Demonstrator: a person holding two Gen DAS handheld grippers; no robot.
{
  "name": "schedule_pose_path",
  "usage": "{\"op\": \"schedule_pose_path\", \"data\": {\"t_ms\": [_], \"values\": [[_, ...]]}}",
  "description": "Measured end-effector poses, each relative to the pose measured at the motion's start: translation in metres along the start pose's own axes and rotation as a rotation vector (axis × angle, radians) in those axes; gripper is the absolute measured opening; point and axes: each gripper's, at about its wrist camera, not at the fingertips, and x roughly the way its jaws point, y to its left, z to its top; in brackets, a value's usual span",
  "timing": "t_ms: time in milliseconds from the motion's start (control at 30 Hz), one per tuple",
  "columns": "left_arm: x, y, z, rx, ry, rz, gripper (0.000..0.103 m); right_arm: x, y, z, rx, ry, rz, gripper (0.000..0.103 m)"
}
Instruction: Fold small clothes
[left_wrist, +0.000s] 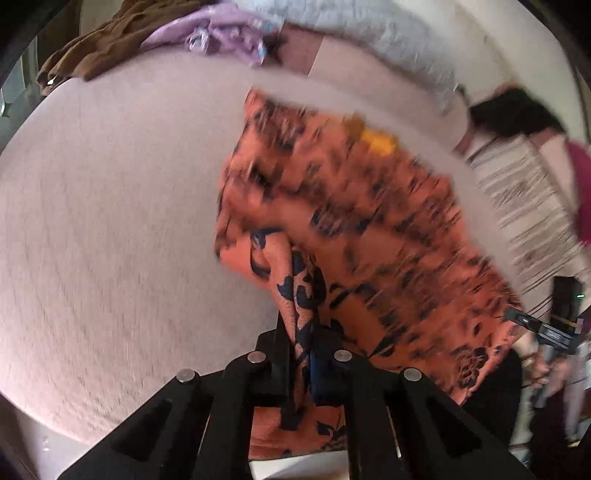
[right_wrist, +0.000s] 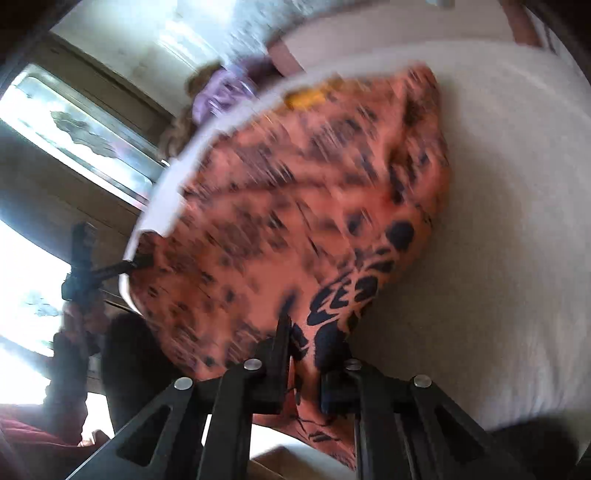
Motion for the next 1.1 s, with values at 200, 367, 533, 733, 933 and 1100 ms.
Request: {"op": "schedule_pose_path", "data": {"t_ms": [200,367,533,733,933,1100], "values": [[-0.002,0.014,0.119,-0.104,-0.108,0.029,0.014,-0.052,-0.043,0.109,0.186,-0.338,0.141,0.013],[0.037,0.06,0.16,-0.402,-0.2,0.107,0.058,-0.019,-0.137,0.164,0.518,-0.391,-0.02,0.048],[0.019,0.034,0.101,-0.333,-0.418,0.29,0.058,-0.008,-0.142,0.13,0.506,-0.412,-0.033,0.072],[0.044,-0.046,0.058,-0.105,-0.429,0.257,0.062,0.008,-0.059,0.104,0.162,-0.334,-0.116,0.056],[0.091,-0.045,0.068,-0.068,-0.296,0.245,0.062,0.055,0.007,0.093,0.006,-0.188,-0.049,0.055],[0.096,-0.036,0.078,-0.04,-0.261,0.227,0.062,0.102,0.014,0.103,-0.018,-0.115,-0.142,0.055]]}}
